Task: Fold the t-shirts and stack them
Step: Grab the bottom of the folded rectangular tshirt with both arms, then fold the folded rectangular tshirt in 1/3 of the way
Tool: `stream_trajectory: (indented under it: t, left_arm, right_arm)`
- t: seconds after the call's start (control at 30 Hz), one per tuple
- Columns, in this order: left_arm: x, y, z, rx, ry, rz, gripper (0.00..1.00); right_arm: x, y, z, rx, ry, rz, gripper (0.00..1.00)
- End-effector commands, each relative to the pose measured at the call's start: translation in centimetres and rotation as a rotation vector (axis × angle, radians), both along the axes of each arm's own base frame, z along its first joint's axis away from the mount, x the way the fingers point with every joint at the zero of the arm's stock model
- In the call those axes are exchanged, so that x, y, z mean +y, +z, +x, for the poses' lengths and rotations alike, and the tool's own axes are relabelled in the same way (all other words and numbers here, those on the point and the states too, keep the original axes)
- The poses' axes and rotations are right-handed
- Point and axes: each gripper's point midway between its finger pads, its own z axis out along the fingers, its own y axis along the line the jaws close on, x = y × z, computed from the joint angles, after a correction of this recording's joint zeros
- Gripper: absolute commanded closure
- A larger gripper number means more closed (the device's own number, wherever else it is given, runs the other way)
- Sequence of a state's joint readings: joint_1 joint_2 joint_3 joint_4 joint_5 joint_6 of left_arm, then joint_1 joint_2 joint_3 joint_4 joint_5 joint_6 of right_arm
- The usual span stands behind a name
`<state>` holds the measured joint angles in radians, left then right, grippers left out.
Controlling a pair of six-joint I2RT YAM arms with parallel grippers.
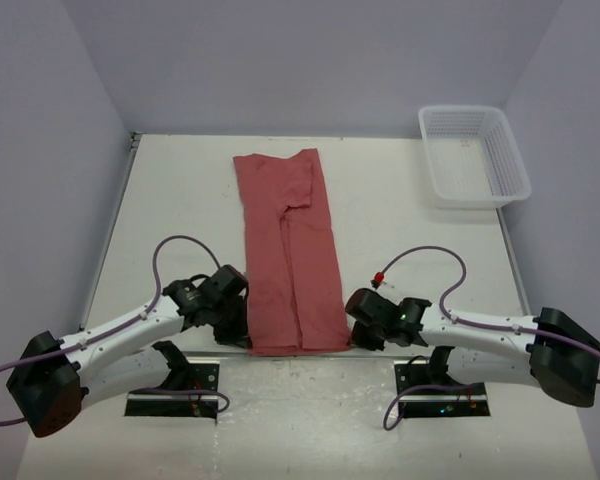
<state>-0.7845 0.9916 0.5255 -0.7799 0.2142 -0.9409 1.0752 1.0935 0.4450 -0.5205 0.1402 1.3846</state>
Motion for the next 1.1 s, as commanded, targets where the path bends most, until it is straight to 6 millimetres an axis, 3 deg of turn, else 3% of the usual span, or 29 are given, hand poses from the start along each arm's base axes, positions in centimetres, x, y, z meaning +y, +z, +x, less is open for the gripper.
stream_trajectory:
  t: [0.0, 0.1, 0.23, 0.27, 0.33, 0.37, 0.43, 0.47, 0.63, 0.83, 0.97, 1.07]
  left_arm:
    - [0.0, 0.6, -0.2, 0.013, -0.014, 0.014, 1.00]
    - [-0.5, 1.5, 0.7, -0.018, -0.021, 0.001, 1.00]
    - [-1.8, 4.4, 2.9, -0.109, -0.024, -0.032, 1.00]
    - [-1.9, 4.8, 3.2, -0.121, -0.028, -0.026, 1.00]
    - [-2.5, 6.6, 4.5, -0.172, -0.033, -0.035, 1.00]
    - [-2.7, 6.9, 4.9, -0.180, -0.033, -0.032, 1.00]
    - [-3.4, 8.4, 5.9, -0.222, -0.032, -0.045, 1.00]
    - [-3.5, 8.5, 6.3, -0.224, -0.030, -0.039, 1.00]
    - [-4.4, 9.9, 8.5, -0.279, -0.010, -0.039, 1.00]
    - [-2.6, 10.2, 12.8, -0.335, 0.060, -0.031, 1.00]
    - [-1.1, 9.7, 15.7, -0.359, 0.106, -0.002, 1.00]
    - [-1.4, 9.5, 17.9, -0.368, 0.109, -0.004, 1.00]
  right_arm:
    - [-1.7, -0.6, 0.1, -0.013, 0.036, -0.122, 1.00]
    - [-1.0, 0.0, 0.6, -0.036, 0.065, -0.129, 1.00]
    - [-0.4, 2.5, 1.9, -0.103, 0.120, -0.152, 1.00]
    - [0.5, 4.2, 2.6, -0.135, 0.127, -0.135, 1.00]
    - [0.4, 5.6, 3.3, -0.163, 0.173, -0.177, 1.00]
    - [1.5, 7.7, 4.4, -0.207, 0.177, -0.160, 1.00]
    - [1.7, 8.8, 5.1, -0.217, 0.225, -0.204, 1.00]
    - [2.7, 10.9, 6.0, -0.252, 0.228, -0.183, 1.00]
    - [3.3, 14.4, 10.2, -0.296, 0.271, -0.217, 1.00]
    - [2.4, 15.3, 15.7, -0.297, 0.279, -0.244, 1.00]
    - [2.9, 15.1, 18.0, -0.280, 0.304, -0.231, 1.00]
    - [4.1, 14.6, 19.4, -0.274, 0.360, -0.214, 1.00]
